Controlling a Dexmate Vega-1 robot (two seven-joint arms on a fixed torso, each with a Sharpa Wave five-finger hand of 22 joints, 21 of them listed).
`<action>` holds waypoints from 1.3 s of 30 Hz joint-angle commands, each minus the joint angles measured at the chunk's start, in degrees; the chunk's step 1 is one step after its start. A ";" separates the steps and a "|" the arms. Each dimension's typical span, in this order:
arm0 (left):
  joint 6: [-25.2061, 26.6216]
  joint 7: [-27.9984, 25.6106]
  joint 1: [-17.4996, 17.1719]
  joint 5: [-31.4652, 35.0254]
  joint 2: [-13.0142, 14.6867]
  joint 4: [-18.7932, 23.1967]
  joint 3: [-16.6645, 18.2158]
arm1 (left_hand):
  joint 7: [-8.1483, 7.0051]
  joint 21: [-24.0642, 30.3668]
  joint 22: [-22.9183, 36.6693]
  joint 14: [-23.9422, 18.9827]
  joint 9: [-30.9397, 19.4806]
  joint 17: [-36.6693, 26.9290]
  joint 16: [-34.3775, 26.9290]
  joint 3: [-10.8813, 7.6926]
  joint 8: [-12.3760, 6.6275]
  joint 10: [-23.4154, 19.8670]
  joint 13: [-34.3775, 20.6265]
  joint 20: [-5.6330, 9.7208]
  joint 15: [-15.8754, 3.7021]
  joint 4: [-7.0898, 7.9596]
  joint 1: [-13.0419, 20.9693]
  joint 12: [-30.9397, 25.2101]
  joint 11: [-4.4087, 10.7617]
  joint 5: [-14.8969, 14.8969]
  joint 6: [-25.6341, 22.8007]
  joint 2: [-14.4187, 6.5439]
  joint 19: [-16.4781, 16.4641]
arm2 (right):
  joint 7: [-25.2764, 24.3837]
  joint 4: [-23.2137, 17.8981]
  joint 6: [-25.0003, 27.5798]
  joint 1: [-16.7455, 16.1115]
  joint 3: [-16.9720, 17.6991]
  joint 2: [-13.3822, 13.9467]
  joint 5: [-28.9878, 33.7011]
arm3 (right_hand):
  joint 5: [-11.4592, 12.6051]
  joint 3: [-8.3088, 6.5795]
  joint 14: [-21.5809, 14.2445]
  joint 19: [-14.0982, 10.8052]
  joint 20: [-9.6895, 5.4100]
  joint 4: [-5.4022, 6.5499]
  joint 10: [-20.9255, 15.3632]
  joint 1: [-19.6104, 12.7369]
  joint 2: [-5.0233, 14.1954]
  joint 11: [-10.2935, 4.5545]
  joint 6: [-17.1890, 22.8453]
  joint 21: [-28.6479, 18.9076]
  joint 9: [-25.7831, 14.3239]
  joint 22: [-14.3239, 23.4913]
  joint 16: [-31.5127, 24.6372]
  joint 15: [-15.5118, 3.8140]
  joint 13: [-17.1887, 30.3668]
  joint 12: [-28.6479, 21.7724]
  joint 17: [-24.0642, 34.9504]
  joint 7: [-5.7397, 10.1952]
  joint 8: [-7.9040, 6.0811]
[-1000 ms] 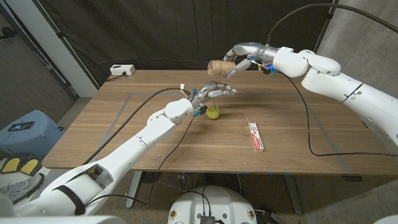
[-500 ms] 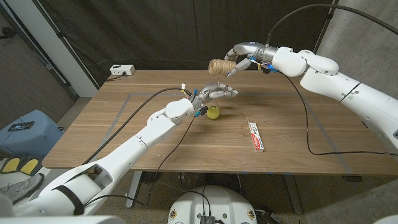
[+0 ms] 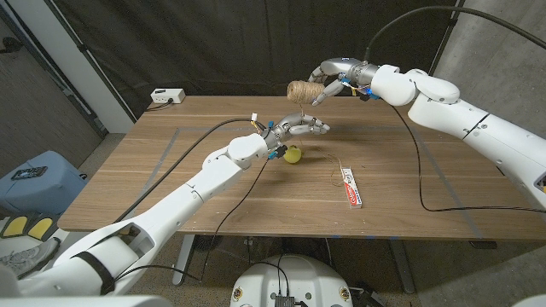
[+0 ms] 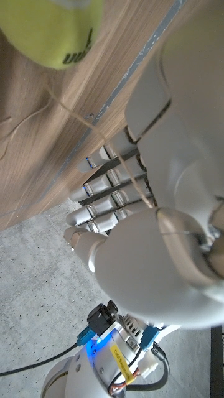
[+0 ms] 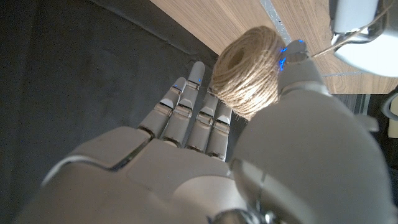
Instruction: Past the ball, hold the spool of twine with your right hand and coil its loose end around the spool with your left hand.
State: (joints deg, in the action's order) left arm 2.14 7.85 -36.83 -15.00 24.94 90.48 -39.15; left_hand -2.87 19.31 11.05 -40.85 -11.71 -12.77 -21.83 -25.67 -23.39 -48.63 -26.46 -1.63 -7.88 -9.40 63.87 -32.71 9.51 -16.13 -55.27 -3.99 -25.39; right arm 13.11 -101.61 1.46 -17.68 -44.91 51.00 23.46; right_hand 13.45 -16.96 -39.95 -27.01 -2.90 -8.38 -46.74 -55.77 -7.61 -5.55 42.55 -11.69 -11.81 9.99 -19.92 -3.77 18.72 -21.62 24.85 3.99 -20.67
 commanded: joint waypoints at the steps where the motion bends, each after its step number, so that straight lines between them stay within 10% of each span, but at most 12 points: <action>1: 0.88 0.63 0.56 0.10 -0.11 0.60 -0.61 | -0.03 0.53 0.11 -0.51 -0.01 -0.21 0.13 0.28 -0.15 -0.50 -0.21 -0.19 -0.14 0.07 0.18 -0.01 -0.16 -0.25 -0.61 -0.44 -0.62 | -0.32 0.71 1.23 0.66 -1.05 -0.79 1.57 | 0.23 0.16 -0.86 -0.65 -0.87 -0.07 -6.28 -4.85 6.89 -5.65 11.44 -0.10 -0.38 0.09 -0.06 -9.43 0.30 -0.31 0.29 7.05 -0.94; 39: 0.45 4.55 3.13 -0.92 -1.32 -1.02 -1.95 | 0.14 0.60 0.10 -0.55 -0.01 -0.40 0.43 0.52 0.23 -0.55 -1.02 -0.29 0.01 0.00 0.37 0.73 -0.26 -0.44 -0.56 -0.60 -0.29 | 0.10 7.10 6.21 3.39 -4.01 -4.00 3.23 | 0.06 0.70 -1.50 -0.80 -1.20 -0.16 -6.58 -5.78 7.70 -5.48 11.67 0.01 -0.53 0.10 0.11 -9.48 0.38 -0.15 0.83 6.98 -0.97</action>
State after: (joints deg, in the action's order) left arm 2.58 11.58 -34.37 -15.77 23.89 89.91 -40.87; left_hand -2.88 19.31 11.05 -40.84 -11.71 -12.92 -21.56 -25.18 -23.39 -48.92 -27.24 -1.64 -7.88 -9.39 64.09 -32.28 9.21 -16.13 -55.26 -4.21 -25.38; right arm 13.23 -96.17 6.76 -15.11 -48.05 47.78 26.00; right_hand 13.46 -16.33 -40.87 -27.60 -2.66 -8.54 -47.37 -55.73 -7.56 -5.38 42.64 -11.69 -11.82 9.99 -19.92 -4.07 18.85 -21.60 25.39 3.90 -20.76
